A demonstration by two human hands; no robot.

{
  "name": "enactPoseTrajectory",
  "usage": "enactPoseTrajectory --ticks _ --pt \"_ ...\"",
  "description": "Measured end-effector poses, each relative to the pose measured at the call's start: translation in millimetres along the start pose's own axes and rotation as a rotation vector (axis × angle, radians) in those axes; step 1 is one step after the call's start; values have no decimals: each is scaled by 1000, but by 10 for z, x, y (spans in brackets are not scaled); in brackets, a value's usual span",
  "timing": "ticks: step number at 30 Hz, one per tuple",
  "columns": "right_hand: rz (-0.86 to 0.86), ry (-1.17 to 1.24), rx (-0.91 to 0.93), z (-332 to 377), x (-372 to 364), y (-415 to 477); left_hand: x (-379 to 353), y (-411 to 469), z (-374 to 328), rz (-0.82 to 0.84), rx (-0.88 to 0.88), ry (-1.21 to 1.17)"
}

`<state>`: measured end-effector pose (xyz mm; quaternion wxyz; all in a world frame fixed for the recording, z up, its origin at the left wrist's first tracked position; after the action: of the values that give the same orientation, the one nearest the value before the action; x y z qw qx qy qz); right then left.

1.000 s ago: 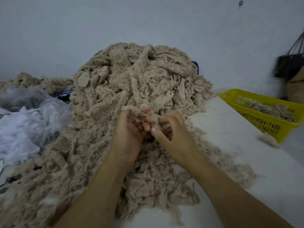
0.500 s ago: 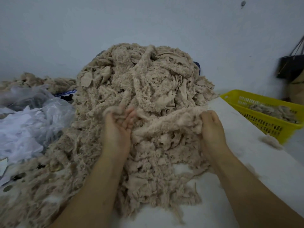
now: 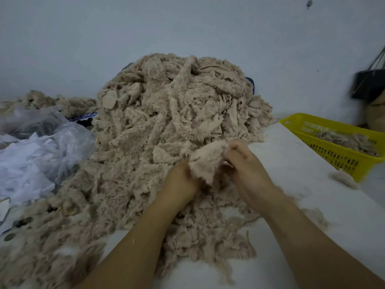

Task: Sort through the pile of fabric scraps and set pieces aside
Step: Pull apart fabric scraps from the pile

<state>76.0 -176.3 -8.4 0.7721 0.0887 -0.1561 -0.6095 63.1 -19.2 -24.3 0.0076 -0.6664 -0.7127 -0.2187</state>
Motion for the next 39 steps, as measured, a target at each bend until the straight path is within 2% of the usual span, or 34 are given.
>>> enactPoseTrajectory --ticks 4,7,8,9,11,15,18,20,22,23,26,29,31,33,37,39 --pt "19 -468 40 -66 -60 -42 194 55 14 -309 251 -489" --pt "174 -835 2 -206 -109 -24 242 93 -4 -310 266 -1170" --pt "209 -947 -3 -243 -119 -11 269 97 3 -287 253 -1306" --pt "201 -1010 0 -257 -119 7 296 97 9 -270 235 -1382" --pt "74 -996 -15 -227 -66 25 341 116 40 -254 216 -1495" --pt "-151 -767 -84 -183 92 23 373 119 18 -278 264 -1608" --pt "-72 -811 -94 -172 85 7 338 112 35 -242 357 -1694" --pt "103 -1040 -116 -224 17 -18 336 112 67 -235 380 -1755" --pt "124 -1167 -46 -244 -19 -11 365 130 113 -313 385 -1691" --pt "43 -1096 -1 -204 -17 -9 371 139 117 -339 395 -1647" --pt "-301 -563 103 -30 87 -45 367 158 148 -358 431 -1568" --pt "-431 -270 81 66 197 -43 349 135 148 -350 461 -1514" --pt "-408 14 -44 13 245 1 292 109 88 -290 494 -1416" --pt "-324 302 -184 -33 241 52 216 94 25 -232 455 -1239" --pt "-162 428 -265 -28 94 47 60 -24 -123 -5 148 -634" --pt "-134 455 -275 -20 35 29 -54 -97 -147 162 38 -518"
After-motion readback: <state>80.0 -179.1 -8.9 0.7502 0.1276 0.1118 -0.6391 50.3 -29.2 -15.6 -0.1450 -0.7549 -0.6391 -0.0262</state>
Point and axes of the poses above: each hand's wrist, its own y-axis towards the middle knuckle, its own x-axis out of the back of the hand, z = x × y, the point moved 3 cm from there along y, towards the middle knuckle, and after that the axes turned 14 degrees about -y, right-handed, at the moved point
